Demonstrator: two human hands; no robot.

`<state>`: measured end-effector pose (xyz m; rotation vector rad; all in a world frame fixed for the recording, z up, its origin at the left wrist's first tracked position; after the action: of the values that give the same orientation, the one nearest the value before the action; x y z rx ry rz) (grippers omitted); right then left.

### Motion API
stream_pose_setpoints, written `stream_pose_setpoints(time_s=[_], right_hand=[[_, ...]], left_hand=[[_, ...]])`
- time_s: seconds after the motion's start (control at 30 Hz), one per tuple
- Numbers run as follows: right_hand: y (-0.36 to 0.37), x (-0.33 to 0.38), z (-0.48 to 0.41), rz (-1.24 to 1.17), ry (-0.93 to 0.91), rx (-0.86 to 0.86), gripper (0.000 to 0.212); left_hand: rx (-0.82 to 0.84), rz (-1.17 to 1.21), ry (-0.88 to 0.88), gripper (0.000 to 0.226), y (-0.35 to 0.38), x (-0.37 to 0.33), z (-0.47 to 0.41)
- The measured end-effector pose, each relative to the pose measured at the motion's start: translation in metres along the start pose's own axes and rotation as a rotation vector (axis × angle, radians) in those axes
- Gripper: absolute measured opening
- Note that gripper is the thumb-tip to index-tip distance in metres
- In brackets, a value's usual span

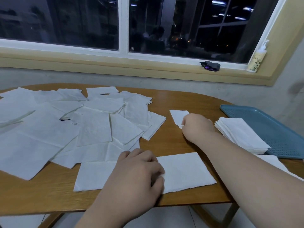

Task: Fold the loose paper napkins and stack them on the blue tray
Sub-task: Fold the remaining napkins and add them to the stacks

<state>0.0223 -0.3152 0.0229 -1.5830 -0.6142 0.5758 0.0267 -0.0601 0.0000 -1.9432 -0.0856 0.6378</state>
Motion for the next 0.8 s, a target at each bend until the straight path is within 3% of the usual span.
stream_pose_setpoints(time_s=[0.1, 0.23, 0.3, 0.4, 0.47, 0.63, 0.8], right_hand=[[-0.003, -0.016, 0.029, -0.093, -0.004, -0.037, 0.018], [-0.032, -0.025, 0.086, -0.434, -0.067, -0.211, 0.014], [-0.050, -0.023, 0.119, -0.597, -0.117, -0.219, 0.015], [-0.063, -0.021, 0.161, -0.892, -0.223, -0.151, 0.016], [-0.060, -0.023, 0.175, -1.101, -0.265, -0.085, 0.017], [-0.036, -0.033, 0.167, -1.290, -0.202, 0.118, 0.006], [-0.023, -0.038, 0.161, -1.432, -0.114, 0.137, 0.018]], left_hand=[[-0.021, 0.011, 0.020, 0.034, -0.001, -0.003, 0.002], [-0.122, 0.058, 0.027, 0.022, -0.005, -0.003, 0.005], [-0.165, 0.109, -0.002, 0.035, -0.010, -0.001, 0.007], [-0.200, 0.204, -0.068, 0.064, -0.021, 0.002, 0.010], [-0.200, 0.284, -0.088, 0.070, -0.027, -0.001, 0.010], [-0.137, 0.475, -0.182, 0.069, -0.031, -0.012, 0.012], [-0.141, 0.515, -0.276, 0.057, -0.032, -0.019, 0.007]])
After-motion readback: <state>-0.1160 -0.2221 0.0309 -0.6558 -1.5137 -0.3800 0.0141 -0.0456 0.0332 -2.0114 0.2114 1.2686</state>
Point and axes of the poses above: each hand's wrist, its own z-axis away from the middle knuckle, its own y-axis out of the palm, x = y × z, the point moved 5 cm from there along -z, towards the middle knuckle, and after that the axes turned 3 degrees about -y, right-handed, at the moved point
